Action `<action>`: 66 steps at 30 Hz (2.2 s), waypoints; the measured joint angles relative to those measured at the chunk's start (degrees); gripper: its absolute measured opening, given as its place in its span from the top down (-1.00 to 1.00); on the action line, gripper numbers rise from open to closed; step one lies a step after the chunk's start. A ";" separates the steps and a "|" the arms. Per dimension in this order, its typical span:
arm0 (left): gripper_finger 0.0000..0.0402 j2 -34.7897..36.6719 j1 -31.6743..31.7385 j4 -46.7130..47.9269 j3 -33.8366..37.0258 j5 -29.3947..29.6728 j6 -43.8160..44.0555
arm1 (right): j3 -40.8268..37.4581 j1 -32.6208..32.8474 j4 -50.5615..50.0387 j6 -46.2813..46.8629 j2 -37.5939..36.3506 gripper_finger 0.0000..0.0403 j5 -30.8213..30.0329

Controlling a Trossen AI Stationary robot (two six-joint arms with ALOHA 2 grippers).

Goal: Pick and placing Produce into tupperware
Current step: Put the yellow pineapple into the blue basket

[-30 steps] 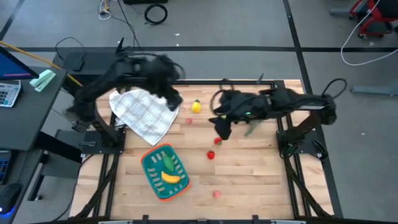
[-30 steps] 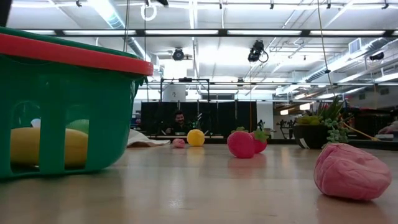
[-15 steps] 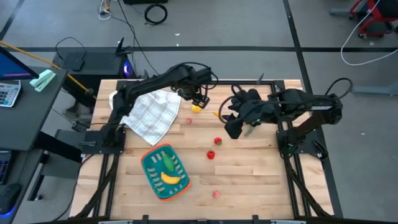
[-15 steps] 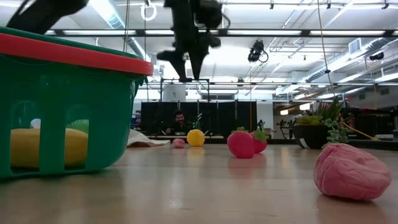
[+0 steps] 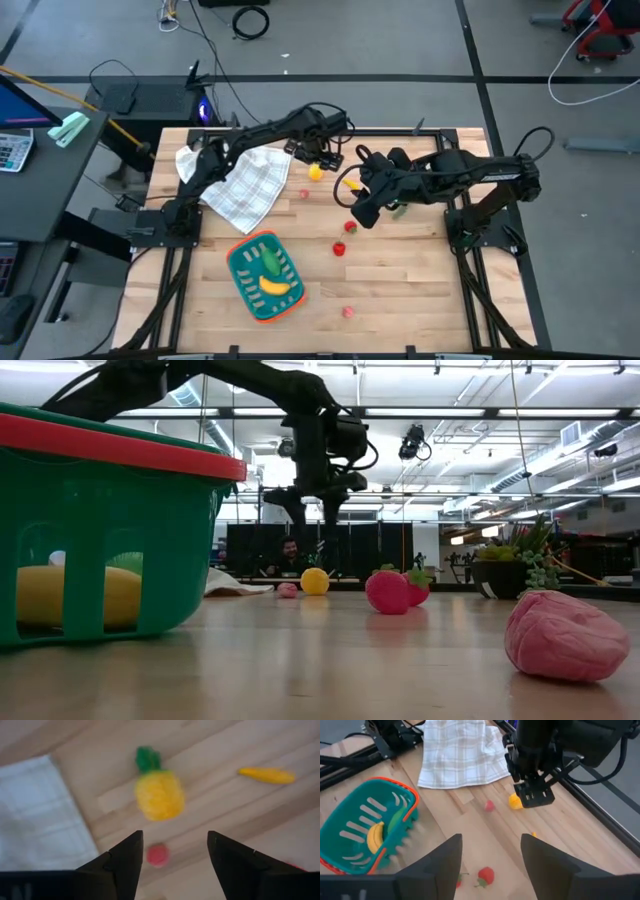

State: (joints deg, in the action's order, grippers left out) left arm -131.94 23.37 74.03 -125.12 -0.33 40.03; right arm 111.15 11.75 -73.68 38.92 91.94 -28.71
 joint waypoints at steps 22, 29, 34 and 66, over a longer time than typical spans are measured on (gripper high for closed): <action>-0.34 -4.18 0.06 -1.36 0.00 0.44 5.59 | 0.00 0.00 -0.07 0.00 -0.15 0.03 0.04; -0.33 -4.19 0.82 -1.21 0.00 0.92 5.83 | 0.00 0.04 -0.24 -0.04 -0.15 0.04 0.04; -0.33 -4.22 1.49 -1.06 0.00 1.08 5.83 | 0.00 0.04 -0.49 -0.11 -0.15 0.05 0.04; -0.31 -9.51 2.67 -2.01 0.00 -3.99 3.49 | 0.00 0.04 -0.43 -1.55 -0.15 0.12 0.03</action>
State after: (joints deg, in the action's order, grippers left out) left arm -141.45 26.04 72.02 -125.12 -4.32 43.53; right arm 111.15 11.79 -74.11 37.36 91.79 -28.68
